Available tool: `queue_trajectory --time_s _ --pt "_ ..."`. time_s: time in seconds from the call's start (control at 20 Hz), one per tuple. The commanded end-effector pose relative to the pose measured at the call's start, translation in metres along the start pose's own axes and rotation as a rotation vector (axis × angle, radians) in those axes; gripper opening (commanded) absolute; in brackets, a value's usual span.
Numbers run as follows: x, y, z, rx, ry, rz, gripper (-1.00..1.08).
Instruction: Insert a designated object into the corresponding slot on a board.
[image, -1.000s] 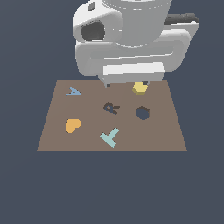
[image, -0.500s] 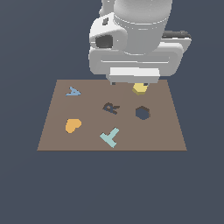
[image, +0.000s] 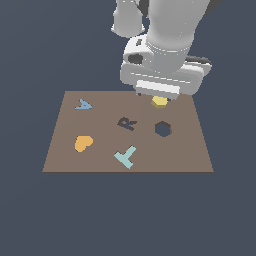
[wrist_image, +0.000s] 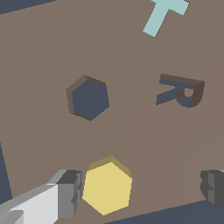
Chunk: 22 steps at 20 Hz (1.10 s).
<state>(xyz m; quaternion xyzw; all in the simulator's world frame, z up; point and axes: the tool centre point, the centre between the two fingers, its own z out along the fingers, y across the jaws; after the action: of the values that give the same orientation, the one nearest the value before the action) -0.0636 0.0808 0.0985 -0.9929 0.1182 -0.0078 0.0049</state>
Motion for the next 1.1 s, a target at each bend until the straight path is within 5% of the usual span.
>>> queue_trajectory --time_s 0.0,1.05 --pt "-0.011 -0.005 0.012 -0.004 -0.003 0.042 1.00" --pt "-0.040 -0.025 0.052 -0.013 -0.014 0.152 1.00"
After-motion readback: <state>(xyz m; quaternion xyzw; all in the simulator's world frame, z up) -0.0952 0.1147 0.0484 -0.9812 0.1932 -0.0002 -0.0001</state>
